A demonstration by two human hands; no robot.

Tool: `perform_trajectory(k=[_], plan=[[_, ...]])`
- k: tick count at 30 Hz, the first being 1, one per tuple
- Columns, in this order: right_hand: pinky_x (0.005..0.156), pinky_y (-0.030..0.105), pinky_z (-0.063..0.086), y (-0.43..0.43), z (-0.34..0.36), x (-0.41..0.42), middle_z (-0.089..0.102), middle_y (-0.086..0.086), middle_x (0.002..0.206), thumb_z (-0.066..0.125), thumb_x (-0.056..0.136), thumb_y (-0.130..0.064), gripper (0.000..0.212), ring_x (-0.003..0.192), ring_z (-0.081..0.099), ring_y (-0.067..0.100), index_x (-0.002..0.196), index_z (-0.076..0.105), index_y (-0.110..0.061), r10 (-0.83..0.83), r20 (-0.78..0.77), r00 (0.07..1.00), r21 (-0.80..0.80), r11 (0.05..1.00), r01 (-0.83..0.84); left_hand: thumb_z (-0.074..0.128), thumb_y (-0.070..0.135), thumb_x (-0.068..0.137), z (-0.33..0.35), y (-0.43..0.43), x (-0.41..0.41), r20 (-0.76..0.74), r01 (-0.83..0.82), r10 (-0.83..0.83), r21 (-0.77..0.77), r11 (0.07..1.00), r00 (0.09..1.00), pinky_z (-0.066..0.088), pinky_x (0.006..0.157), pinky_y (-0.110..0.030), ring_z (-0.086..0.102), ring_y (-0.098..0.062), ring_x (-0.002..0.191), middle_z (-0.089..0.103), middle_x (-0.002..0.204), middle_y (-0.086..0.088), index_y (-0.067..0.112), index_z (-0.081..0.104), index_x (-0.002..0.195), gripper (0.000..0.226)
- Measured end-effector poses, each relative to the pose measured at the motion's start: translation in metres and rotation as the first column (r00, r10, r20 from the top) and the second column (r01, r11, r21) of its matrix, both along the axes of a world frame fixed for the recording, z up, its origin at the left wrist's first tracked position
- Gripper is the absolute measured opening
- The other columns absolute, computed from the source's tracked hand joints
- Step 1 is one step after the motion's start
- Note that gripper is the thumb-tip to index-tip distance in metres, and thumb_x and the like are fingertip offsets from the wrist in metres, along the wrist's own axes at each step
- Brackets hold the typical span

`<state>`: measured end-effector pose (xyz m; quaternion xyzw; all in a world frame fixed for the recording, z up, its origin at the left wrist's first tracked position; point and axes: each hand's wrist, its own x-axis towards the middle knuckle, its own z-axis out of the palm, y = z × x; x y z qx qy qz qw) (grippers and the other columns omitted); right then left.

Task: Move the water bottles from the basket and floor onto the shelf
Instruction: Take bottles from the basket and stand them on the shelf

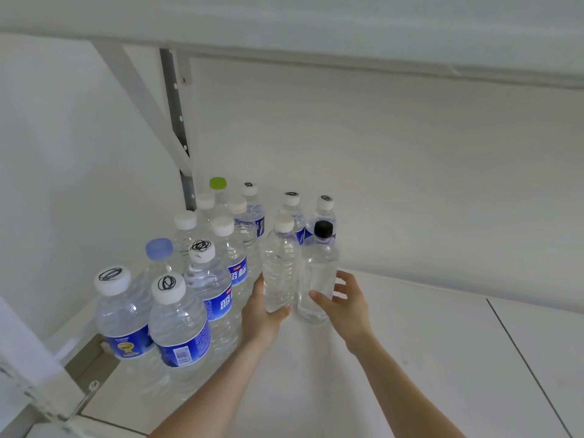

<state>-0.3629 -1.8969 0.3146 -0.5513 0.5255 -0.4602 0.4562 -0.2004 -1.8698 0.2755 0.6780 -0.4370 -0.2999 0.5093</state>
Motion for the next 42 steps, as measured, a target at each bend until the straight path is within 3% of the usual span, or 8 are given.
perform_trajectory(k=[8, 11, 19, 24, 27, 32, 37, 42], plan=[[0.063, 0.016, 0.048, -0.011, 0.0, 0.003, 0.064, -0.01, 0.106, 0.085, 0.072, -0.029, 0.05, 0.091, 0.066, 0.008, 0.11, 0.053, -0.036, 0.004, -0.006, 1.0, 0.007, 1.0, -0.004, 0.081, 0.015, 0.074, 0.0, -0.017, 0.005, -0.022, 0.041, -0.041, 0.011, 0.999, 0.999, 0.038, 0.092, -0.025, 0.051, -0.014, 0.119, 0.055, 0.138, 0.005, 0.03, 0.033, 0.148, 0.09], [0.068, 0.022, 0.05, -0.015, -0.002, 0.001, 0.065, -0.008, 0.108, 0.085, 0.071, -0.03, 0.053, 0.092, 0.067, 0.011, 0.113, 0.053, -0.034, 0.011, -0.015, 1.0, 0.011, 1.0, -0.011, 0.081, 0.015, 0.074, 0.002, -0.02, 0.006, -0.022, 0.052, -0.052, 0.013, 0.999, 0.998, 0.042, 0.098, -0.03, 0.052, -0.018, 0.124, 0.056, 0.138, 0.003, 0.029, 0.033, 0.148, 0.089], [0.066, 0.021, 0.05, -0.021, -0.001, 0.0, 0.065, -0.004, 0.109, 0.084, 0.073, -0.031, 0.054, 0.092, 0.066, 0.012, 0.116, 0.052, -0.031, 0.028, -0.071, 0.997, 0.008, 1.0, -0.028, 0.079, 0.021, 0.078, 0.005, -0.021, 0.007, 0.027, 0.077, -0.078, 0.051, 0.996, 0.997, 0.039, 0.104, -0.032, 0.045, -0.022, 0.134, 0.047, 0.147, 0.004, 0.035, 0.021, 0.152, 0.095], [0.079, 0.03, 0.049, -0.008, 0.001, -0.007, 0.062, 0.001, 0.114, 0.078, 0.077, -0.039, 0.061, 0.099, 0.06, 0.017, 0.127, 0.048, -0.025, -0.026, -0.246, 0.969, -0.035, 0.999, 0.018, 0.073, 0.015, 0.084, 0.002, 0.002, 0.006, 0.174, 0.056, -0.076, 0.118, 0.991, 0.982, 0.034, 0.112, -0.033, 0.039, -0.021, 0.14, 0.038, 0.154, -0.003, 0.026, 0.014, 0.155, 0.093], [0.088, 0.036, 0.048, 0.012, 0.001, -0.016, 0.059, 0.0, 0.124, 0.071, 0.083, -0.04, 0.06, 0.113, 0.056, 0.02, 0.133, 0.044, -0.022, -0.039, -0.472, 0.881, -0.139, 0.99, -0.031, 0.068, 0.016, 0.088, 0.004, 0.026, 0.0, 0.338, 0.013, -0.05, 0.109, 0.994, 0.94, 0.034, 0.106, -0.03, 0.044, -0.025, 0.134, 0.045, 0.147, -0.01, 0.019, 0.021, 0.153, 0.081], [0.093, 0.039, 0.039, 0.053, -0.004, -0.034, 0.054, 0.002, 0.135, 0.055, 0.091, -0.042, 0.059, 0.118, 0.051, 0.027, 0.142, 0.039, -0.018, -0.111, -0.78, 0.616, -0.262, 0.952, -0.161, 0.059, 0.022, 0.093, 0.003, 0.076, -0.016, 0.551, 0.032, -0.089, 0.111, 0.993, 0.83, 0.032, 0.112, -0.039, 0.037, -0.033, 0.137, 0.042, 0.148, -0.018, 0.012, 0.031, 0.15, 0.065], [0.101, 0.045, 0.037, 0.101, -0.018, -0.051, 0.055, 0.003, 0.136, 0.05, 0.091, -0.045, 0.059, 0.121, 0.051, 0.03, 0.142, 0.041, -0.017, -0.133, -0.879, 0.459, -0.282, 0.92, -0.274, 0.058, 0.032, 0.091, -0.004, 0.125, -0.032, 0.795, -0.043, -0.074, 0.125, 0.991, 0.603, 0.035, 0.11, -0.048, 0.042, -0.038, 0.134, 0.047, 0.145, -0.02, 0.011, 0.048, 0.14, 0.055], [0.102, 0.049, 0.036, 0.144, -0.03, -0.065, 0.054, 0.007, 0.137, 0.051, 0.091, -0.045, 0.059, 0.123, 0.051, 0.033, 0.141, 0.043, -0.016, -0.13, -0.896, 0.425, -0.278, 0.91, -0.308, 0.056, 0.038, 0.09, -0.012, 0.173, -0.043, 0.865, -0.075, -0.088, 0.143, 0.987, 0.495, 0.029, 0.112, -0.055, 0.039, -0.038, 0.136, 0.047, 0.145, -0.019, 0.012, 0.05, 0.139, 0.056]])
